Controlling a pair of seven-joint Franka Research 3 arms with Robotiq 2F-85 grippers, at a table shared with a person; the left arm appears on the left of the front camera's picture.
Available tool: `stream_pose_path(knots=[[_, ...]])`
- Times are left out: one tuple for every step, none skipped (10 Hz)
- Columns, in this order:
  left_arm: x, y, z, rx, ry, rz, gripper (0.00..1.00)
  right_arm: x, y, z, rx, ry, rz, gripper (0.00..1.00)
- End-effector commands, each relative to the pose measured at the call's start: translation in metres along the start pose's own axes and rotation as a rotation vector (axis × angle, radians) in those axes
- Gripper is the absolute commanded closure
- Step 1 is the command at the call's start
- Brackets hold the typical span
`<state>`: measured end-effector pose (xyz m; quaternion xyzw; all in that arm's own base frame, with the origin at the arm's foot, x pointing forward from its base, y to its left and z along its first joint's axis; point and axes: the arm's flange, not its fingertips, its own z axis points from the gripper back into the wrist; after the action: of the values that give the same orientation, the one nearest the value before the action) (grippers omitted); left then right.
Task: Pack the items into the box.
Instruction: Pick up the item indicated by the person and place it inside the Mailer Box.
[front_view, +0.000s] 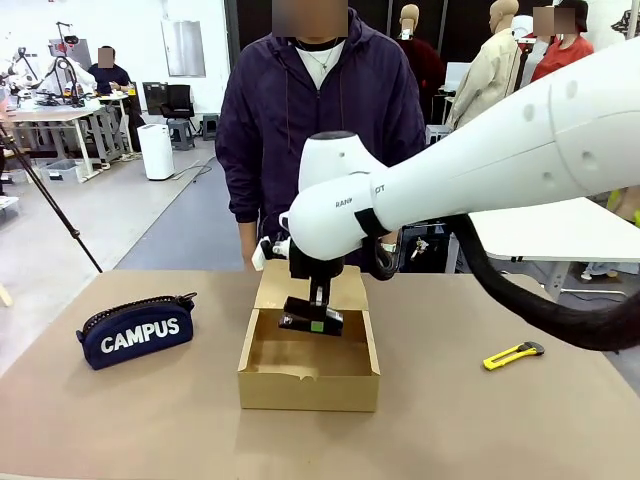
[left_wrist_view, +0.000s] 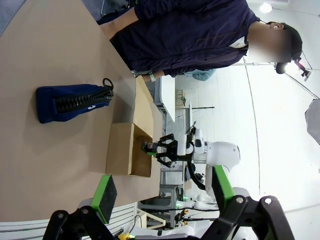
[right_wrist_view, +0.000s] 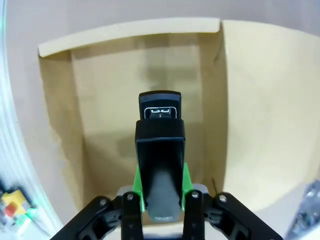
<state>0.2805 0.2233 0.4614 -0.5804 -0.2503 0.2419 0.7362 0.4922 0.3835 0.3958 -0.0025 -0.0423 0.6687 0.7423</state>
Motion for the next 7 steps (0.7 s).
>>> stream_pose_path(knots=[[-0.001, -0.001, 0.001, -0.009, 0.004, -0.001, 0.0, 0.008, -0.004, -0.012, 0.018, 0.022, 0.038, 1.0], [-0.001, -0.001, 0.001, -0.009, 0.004, -0.001, 0.0, 0.01, -0.002, -0.023, 0.034, 0.032, 0.037, 1.0], [-0.001, -0.001, 0.001, -0.009, 0.004, -0.001, 0.0, 0.011, 0.001, -0.03, 0.041, 0.04, 0.037, 1.0], [-0.001, -0.001, 0.001, -0.009, 0.004, -0.001, 0.0, 0.011, 0.001, -0.035, 0.048, 0.074, 0.012, 1.0], [-0.001, -0.001, 0.001, -0.009, 0.004, -0.001, 0.0, 0.012, 0.002, -0.039, 0.033, 0.112, 0.016, 1.0], [-0.001, -0.001, 0.001, -0.009, 0.004, -0.001, 0.0, 0.013, 0.003, -0.041, 0.038, 0.118, 0.021, 1.0], [-0.001, -0.001, 0.001, -0.009, 0.004, -0.001, 0.0, 0.014, 0.003, -0.043, 0.047, 0.114, 0.018, 0.86]])
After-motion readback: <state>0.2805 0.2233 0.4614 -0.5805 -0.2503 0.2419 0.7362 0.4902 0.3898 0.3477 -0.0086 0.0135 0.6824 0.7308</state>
